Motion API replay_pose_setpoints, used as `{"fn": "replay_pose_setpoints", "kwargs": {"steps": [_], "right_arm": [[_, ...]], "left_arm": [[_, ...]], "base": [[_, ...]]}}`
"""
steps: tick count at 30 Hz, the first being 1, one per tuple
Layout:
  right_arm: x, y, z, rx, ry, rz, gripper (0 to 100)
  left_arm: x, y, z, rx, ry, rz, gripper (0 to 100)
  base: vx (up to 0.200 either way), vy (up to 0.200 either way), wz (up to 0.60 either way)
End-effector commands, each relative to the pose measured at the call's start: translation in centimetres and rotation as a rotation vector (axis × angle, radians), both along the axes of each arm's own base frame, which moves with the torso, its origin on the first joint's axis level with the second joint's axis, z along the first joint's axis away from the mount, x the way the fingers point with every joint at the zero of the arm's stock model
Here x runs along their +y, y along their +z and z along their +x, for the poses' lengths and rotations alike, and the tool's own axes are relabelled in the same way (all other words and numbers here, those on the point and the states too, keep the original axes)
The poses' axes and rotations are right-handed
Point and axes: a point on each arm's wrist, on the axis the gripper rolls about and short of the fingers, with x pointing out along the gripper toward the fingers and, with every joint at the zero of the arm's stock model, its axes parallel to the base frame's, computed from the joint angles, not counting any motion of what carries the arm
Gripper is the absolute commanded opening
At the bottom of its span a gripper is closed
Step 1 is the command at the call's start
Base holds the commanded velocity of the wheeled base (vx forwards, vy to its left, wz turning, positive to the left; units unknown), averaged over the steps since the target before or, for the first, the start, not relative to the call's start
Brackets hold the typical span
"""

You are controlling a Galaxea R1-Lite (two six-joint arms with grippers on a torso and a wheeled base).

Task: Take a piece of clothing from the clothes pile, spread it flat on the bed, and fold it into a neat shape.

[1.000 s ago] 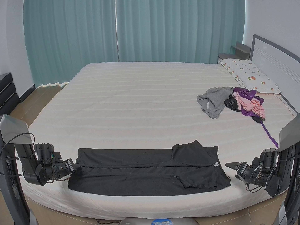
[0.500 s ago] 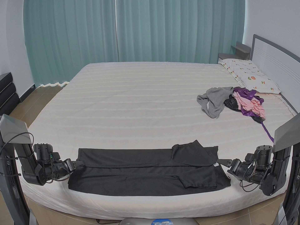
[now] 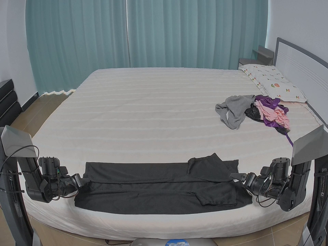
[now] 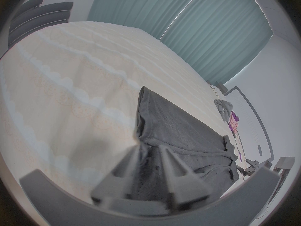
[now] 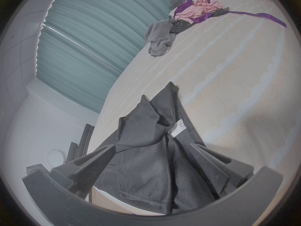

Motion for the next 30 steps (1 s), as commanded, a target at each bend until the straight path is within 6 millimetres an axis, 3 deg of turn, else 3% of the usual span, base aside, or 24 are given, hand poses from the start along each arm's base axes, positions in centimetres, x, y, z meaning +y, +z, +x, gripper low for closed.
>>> {"fn": "replay_pose_setpoints", "kwargs": {"steps": [1, 30], "right_arm": [[-0.1, -0.3, 0.0, 0.009, -0.003, -0.001, 100], [-0.5, -0.8, 1.1, -0.005, 0.013, 0.022, 100]], "left_arm": [[0.2, -0.2, -0.1, 0.008, 0.008, -0.001, 0], [1.4, 0.3, -0.1, -0.033, 0.120, -0.005, 0]], "base": [[0.000, 0.000, 0.00], [0.000, 0.000, 0.00]]}}
